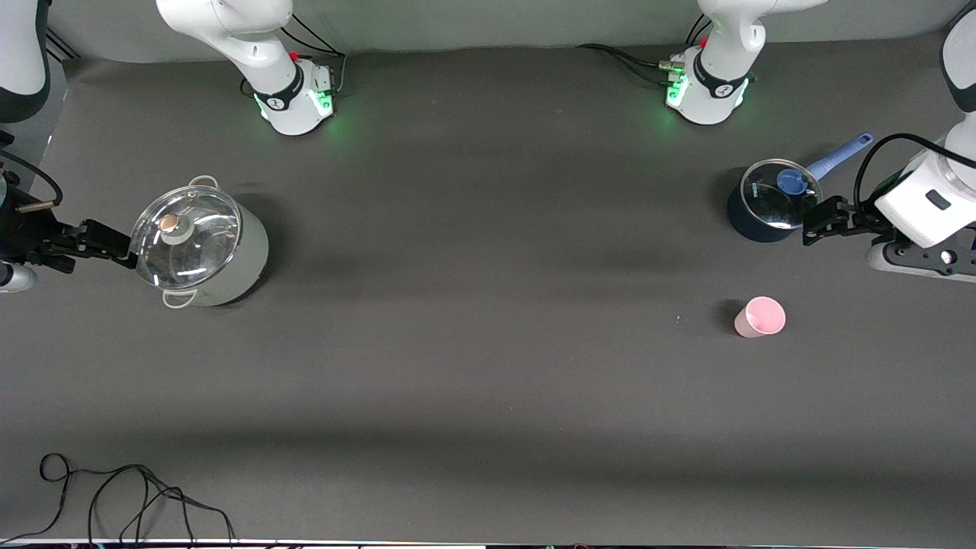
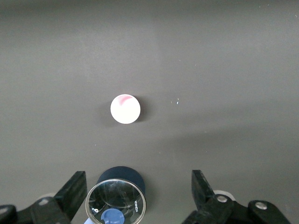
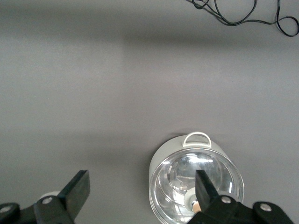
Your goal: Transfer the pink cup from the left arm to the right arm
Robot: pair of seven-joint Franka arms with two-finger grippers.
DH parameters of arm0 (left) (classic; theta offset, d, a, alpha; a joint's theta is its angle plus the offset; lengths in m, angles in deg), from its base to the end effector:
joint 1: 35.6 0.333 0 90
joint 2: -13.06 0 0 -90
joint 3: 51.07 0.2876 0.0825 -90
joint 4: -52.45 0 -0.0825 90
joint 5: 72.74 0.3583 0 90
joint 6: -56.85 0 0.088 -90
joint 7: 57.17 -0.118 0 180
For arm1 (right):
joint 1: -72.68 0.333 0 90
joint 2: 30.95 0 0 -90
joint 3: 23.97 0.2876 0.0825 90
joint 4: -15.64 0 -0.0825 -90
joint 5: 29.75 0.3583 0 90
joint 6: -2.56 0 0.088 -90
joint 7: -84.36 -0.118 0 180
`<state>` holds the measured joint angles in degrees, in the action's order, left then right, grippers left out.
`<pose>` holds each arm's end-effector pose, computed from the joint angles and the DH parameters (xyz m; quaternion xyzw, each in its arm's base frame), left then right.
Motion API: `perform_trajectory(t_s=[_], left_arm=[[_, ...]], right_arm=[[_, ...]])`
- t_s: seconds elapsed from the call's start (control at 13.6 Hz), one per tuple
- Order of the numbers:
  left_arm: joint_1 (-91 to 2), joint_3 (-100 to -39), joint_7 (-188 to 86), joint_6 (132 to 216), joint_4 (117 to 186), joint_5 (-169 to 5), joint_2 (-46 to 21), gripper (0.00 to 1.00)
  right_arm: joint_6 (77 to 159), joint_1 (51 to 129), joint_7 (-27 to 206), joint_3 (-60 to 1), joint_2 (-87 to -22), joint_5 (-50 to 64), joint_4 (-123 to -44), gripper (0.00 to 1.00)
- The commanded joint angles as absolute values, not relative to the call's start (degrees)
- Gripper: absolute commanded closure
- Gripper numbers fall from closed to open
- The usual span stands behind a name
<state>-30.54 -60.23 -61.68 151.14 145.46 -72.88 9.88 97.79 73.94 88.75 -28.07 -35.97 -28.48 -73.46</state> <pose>0.5460 -0.0375 0.5385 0.9970 -0.0749 -0.0162 0.0057 0.5604 -0.0238 0.5527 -0.9998 -0.0128 -0.0103 0.0073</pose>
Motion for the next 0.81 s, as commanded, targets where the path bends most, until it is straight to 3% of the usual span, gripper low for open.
perform_trajectory(t_s=[0.0,0.74], left_arm=[[-30.5,-60.0,-61.7,149.9,144.7,-72.2,9.7,0.00],[-22.3,-59.9,-91.7,150.5,144.0,-72.7,7.8,0.02]], right_arm=[[97.1,73.9,90.0,-28.5,-34.9,-26.9,-74.0,0.00],[96.9,73.9,90.0,-28.5,-34.9,-26.9,-74.0,0.00]])
